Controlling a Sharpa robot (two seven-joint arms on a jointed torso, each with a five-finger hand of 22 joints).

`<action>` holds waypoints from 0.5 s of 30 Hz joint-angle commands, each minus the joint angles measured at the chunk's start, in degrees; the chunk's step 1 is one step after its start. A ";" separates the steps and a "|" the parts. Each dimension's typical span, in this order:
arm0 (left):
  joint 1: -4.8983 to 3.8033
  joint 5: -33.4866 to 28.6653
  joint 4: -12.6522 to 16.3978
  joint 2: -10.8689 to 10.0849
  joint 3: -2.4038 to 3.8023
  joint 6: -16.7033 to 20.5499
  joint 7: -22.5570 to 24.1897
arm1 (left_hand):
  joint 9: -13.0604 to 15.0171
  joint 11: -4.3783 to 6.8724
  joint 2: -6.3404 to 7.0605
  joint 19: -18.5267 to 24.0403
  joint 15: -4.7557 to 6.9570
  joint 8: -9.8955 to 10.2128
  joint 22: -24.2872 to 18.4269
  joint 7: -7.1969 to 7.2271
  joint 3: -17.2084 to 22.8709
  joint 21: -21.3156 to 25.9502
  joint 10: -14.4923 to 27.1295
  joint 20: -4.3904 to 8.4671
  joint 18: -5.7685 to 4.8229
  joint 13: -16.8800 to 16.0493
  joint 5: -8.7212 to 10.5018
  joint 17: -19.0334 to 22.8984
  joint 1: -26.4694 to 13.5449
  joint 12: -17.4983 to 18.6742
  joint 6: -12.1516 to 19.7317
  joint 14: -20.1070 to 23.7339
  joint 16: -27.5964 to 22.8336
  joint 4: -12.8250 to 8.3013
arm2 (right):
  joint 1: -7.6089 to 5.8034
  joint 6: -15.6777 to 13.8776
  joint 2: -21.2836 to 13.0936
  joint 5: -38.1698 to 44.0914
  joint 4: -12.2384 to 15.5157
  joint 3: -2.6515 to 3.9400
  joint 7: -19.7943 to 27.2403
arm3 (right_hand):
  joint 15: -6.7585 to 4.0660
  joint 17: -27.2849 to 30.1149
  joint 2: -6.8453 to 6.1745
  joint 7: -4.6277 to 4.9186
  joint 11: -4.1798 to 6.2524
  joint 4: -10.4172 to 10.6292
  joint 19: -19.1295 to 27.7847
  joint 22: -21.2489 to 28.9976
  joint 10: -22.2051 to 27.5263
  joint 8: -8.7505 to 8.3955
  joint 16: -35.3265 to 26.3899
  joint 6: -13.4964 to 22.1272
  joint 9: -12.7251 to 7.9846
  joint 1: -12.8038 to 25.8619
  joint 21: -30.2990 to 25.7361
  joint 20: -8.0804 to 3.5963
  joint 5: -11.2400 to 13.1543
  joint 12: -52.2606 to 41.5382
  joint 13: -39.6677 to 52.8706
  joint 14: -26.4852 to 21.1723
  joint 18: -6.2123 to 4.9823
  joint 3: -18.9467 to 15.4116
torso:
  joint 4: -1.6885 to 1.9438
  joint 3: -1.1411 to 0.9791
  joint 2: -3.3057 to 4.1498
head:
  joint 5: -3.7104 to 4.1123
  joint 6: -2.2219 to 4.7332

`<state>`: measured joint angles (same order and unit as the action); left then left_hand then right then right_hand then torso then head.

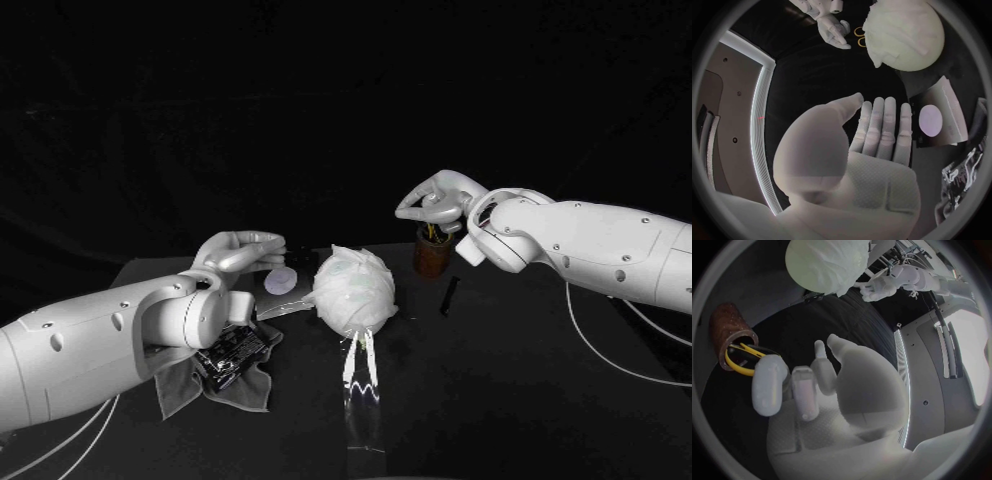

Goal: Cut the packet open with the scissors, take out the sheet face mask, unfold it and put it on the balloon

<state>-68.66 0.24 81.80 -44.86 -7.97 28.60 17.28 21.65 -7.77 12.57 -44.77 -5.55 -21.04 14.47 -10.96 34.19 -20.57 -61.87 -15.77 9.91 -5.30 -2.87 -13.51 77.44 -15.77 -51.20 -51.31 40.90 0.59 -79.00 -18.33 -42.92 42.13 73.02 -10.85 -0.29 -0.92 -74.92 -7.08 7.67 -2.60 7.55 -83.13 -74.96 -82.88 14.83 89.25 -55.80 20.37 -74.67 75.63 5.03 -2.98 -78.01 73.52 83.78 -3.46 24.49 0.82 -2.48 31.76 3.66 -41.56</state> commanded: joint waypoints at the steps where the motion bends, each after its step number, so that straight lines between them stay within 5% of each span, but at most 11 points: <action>1: -0.50 8.48 -2.51 1.70 0.54 -8.23 1.19 | -0.61 0.28 -0.02 -4.40 0.95 0.56 1.04 0.25 -1.20 -2.53 -0.21 1.37 0.89 0.38 0.13 -1.68 -0.57 0.34 -0.58 -3.38 3.57 0.02 | 0.27 5.69 -0.43 -4.51 0.87 0.00 -1.04 | 0.09 -14.89 0.12 -0.08 -0.34 -0.50 -0.76 -11.39 -2.10 -0.44 0.70 -0.37 -0.33 -0.20 1.58 0.15 0.20 -4.15 7.68 6.16 0.73 -0.07 | -0.35 -0.09 0.89 | 0.20 0.31; 2: -0.71 9.35 -3.72 2.53 0.80 -9.25 0.83 | -0.91 0.36 -0.12 -6.97 1.50 0.78 1.84 0.34 -1.97 -4.30 -0.30 2.76 0.16 0.55 0.34 -2.96 -0.64 0.48 -0.69 -5.66 6.23 0.10 | 0.42 5.77 -0.61 -4.46 1.11 -0.01 -0.85 | 0.21 -15.08 0.02 0.04 -0.36 -0.76 -0.96 -11.56 -2.56 -0.57 0.75 -0.36 -0.46 -0.32 2.10 0.20 0.15 -5.10 8.74 6.22 0.83 -0.09 | -0.38 -0.11 1.03 | 0.21 0.36; 6: -1.74 12.08 -7.37 5.19 1.39 -12.23 -0.34 | -2.19 1.02 -0.68 -11.95 2.57 1.69 4.56 0.88 -4.26 -9.41 -1.34 5.91 0.55 0.91 0.10 -7.37 -0.35 0.49 -1.09 -8.40 14.45 0.38 | 0.82 5.14 -0.98 -3.81 1.99 -0.02 0.62 | 0.57 -15.08 -0.07 0.36 -0.80 -2.16 -2.34 -12.40 -6.49 -1.40 0.75 -0.02 -1.06 -1.28 5.20 0.52 0.19 -11.12 15.48 6.22 1.45 0.18 | -0.53 -0.25 1.99 | 0.24 0.85; 13: -4.01 17.22 -11.82 8.64 1.93 -16.10 -2.96 | -3.45 2.39 -0.24 -16.56 4.07 2.69 8.89 2.13 -8.85 -16.79 -3.87 8.43 0.50 -2.43 -0.05 -13.70 -1.55 -5.53 0.51 -10.97 26.03 1.93 | 1.04 3.09 -0.91 -2.14 3.16 0.00 2.49 | 0.63 -15.08 -0.32 0.27 -0.76 -3.26 -3.94 -13.31 -7.12 -3.24 0.75 1.81 -1.98 -1.46 8.55 0.68 0.18 -11.99 16.48 6.22 2.14 0.31 | -0.62 -0.49 3.67 | 0.22 1.93; 14: -4.28 17.85 -12.23 8.98 1.97 -16.35 -3.36 | -3.55 3.01 -0.21 -17.63 4.31 2.70 9.98 2.17 -9.80 -18.64 -4.68 8.87 0.56 -4.10 0.03 -22.38 -1.52 -8.33 0.82 -14.70 30.75 2.09 | 1.03 3.01 -0.85 -2.05 3.28 0.00 2.52 | 0.62 -15.08 -0.46 0.23 -0.74 -3.12 -4.42 -13.59 -7.12 -3.61 0.75 2.20 -2.16 -0.94 9.53 0.68 0.19 -11.99 16.48 6.22 2.35 0.05 | -0.63 -0.53 3.89 | 0.23 2.02; 15: -4.56 18.38 -12.63 9.32 2.02 -16.50 -3.79 | -3.58 3.33 -0.16 -18.34 4.52 2.60 10.68 2.35 -10.32 -19.82 -4.66 9.13 0.56 -5.07 0.01 -25.79 -1.47 -9.82 0.83 -16.15 32.83 2.16 | 1.01 2.99 -0.78 -1.98 3.40 0.01 2.50 | 0.62 -15.08 -0.51 0.23 -0.72 -3.04 -4.62 -13.70 -7.12 -3.78 0.75 2.33 -2.24 -0.66 9.93 0.68 0.18 -11.99 16.48 6.22 2.44 -0.10 | -0.64 -0.57 4.12 | 0.21 2.20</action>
<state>-72.75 13.54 69.80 -36.12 -6.07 16.41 15.62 18.12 -4.80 12.23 -62.50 -1.24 -18.59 24.42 -8.58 24.49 -39.17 -66.48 -6.96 10.21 -9.35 -2.87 -35.67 76.13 -24.03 -50.65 -65.89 71.37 2.64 -77.99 -15.34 -43.85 39.37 76.10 -10.88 0.49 -0.62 -74.90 -7.19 7.93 -3.19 4.41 -83.70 -74.90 -83.93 11.34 89.80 -53.80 18.24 -76.08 84.94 5.44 -2.98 -89.36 75.07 84.03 -1.68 24.75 0.27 -2.89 34.79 3.86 -39.80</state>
